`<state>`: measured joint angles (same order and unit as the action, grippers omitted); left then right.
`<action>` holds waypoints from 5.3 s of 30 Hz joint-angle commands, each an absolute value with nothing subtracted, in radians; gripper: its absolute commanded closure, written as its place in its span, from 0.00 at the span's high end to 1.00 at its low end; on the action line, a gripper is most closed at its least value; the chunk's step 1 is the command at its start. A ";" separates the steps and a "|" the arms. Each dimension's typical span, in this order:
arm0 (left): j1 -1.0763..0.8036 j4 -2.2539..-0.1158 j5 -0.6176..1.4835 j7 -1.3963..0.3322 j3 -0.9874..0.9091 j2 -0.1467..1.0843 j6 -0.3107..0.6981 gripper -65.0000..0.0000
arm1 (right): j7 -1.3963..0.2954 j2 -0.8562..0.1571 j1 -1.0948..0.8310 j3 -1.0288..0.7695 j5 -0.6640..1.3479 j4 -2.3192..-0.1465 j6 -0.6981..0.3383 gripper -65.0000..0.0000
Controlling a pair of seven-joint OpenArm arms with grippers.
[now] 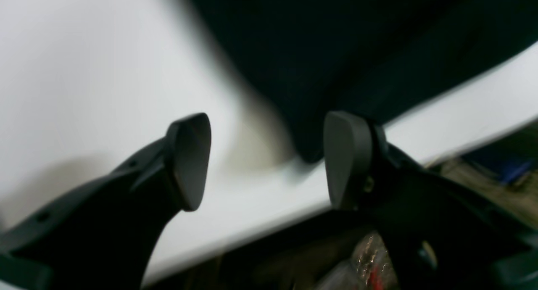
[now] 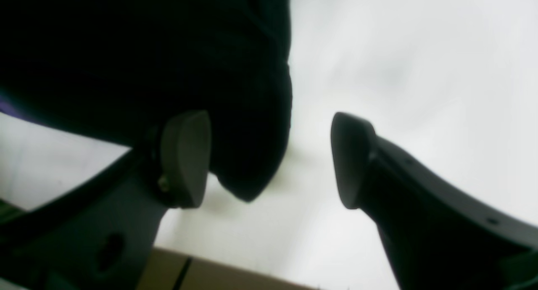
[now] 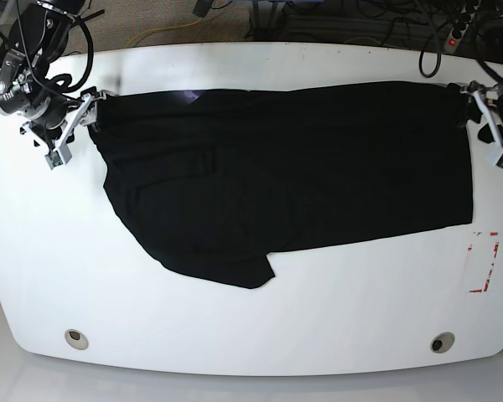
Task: Fold the T-shirt properly
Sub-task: 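Pull the folded edge apart with both grippers to straighten the shirt, then release the folded edge and lift both grippers off the shirt, then move both grippers across the shirt to the corners of its opposite edge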
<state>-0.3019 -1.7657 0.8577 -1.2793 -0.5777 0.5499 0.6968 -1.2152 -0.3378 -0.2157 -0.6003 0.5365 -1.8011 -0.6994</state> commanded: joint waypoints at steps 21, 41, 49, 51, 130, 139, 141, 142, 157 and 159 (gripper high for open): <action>-0.444 -1.913 0.441 -1.179 -0.484 0.407 0.698 0.60 | -1.265 -0.262 -0.240 -0.676 0.536 -1.770 -0.698 0.66; -0.412 -1.710 0.390 -1.076 -0.484 0.412 0.698 0.22 | -1.167 -0.259 -0.234 -0.674 0.398 -1.666 -0.698 0.10; -0.444 -1.712 0.377 -1.076 -0.483 0.464 0.698 0.22 | -1.167 -0.325 -0.300 -0.674 0.475 -1.679 -0.698 0.16; -0.446 -1.710 0.371 -1.076 -0.483 0.475 0.698 0.22 | -1.167 -0.344 -0.323 -0.674 0.503 -1.681 -0.698 0.16; -0.315 -1.794 0.173 -1.184 -0.283 0.294 0.698 0.43 | -1.029 -0.361 0.114 -0.412 0.407 -1.405 -0.698 0.00; -0.315 -1.794 0.173 -1.184 -0.282 0.303 0.698 0.43 | -1.030 -0.360 0.114 -0.415 0.410 -1.435 -0.698 0.00; -0.315 -1.794 0.173 -1.184 -0.280 0.311 0.698 0.43 | -1.030 -0.360 0.116 -0.415 0.409 -1.472 -0.698 0.00; -0.315 -1.793 0.173 -1.184 -0.280 0.312 0.698 0.43 | -1.032 -0.360 0.117 -0.415 0.409 -1.488 -0.698 0.00; -0.317 -1.793 0.173 -1.184 -0.278 0.315 0.698 0.43 | -1.029 -0.354 0.214 -0.409 0.407 -1.477 -0.698 0.00; -0.317 -1.793 0.173 -1.184 -0.278 0.317 0.698 0.43 | -1.026 -0.352 0.232 -0.409 0.407 -1.448 -0.698 0.00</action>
